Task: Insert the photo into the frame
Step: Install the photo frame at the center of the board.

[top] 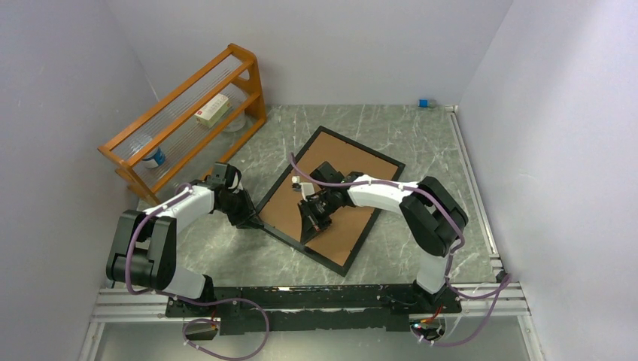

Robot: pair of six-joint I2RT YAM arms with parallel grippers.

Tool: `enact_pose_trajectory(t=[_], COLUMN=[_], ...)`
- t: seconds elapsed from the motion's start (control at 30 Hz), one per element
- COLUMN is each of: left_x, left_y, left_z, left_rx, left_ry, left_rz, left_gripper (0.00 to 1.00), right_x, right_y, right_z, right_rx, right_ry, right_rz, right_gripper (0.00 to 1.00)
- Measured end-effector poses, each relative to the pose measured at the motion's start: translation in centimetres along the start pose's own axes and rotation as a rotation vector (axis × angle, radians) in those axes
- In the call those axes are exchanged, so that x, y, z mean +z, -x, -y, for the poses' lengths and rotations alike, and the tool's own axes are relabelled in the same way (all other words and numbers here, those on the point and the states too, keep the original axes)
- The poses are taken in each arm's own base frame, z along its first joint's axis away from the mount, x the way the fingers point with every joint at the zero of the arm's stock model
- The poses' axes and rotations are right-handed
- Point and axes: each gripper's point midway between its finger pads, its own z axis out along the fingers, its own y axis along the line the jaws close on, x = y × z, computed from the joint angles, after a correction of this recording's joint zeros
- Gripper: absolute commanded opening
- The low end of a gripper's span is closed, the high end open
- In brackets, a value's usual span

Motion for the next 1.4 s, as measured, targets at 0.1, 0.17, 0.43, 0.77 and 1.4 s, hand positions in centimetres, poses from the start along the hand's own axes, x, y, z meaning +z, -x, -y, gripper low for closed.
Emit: enact_pose_trajectory(t=[0.1,0.17,0.43,0.77,1.4], left_x=[0.0,0.0,0.0,0.0,0.0], left_y=[0.0,0.0,0.0,0.0,0.0], left_z=[0.0,0.0,0.0,0.0,0.0], left_rx=[-0.001,-0.001,-0.002,-0.005,-0.005], left_ry=[0.001,0.001,0.001,0.007,0.009], left_rz=[-0.001,-0.002,-0.005,-0.013,-0.013], left_gripper=[0.28,0.28,0.28,0.28,0.27], right_x=[0.0,0.0,0.7,0.9,0.8], right_y=[-0.3,-0.5,-1.2,-1.3,-1.0], right_z=[0.0,0.1,1.8,2.4,3.1], right_rx=[-0.007,-0.008,0.011,0.024,0.098], right_ry=[0.004,0.001,-0.049,-0.068,-0.12], right_rz=[-0.01,-0.016,-0.042,-0.047,-0.04], right_gripper=[0.0,0.0,0.0,0.0,0.0])
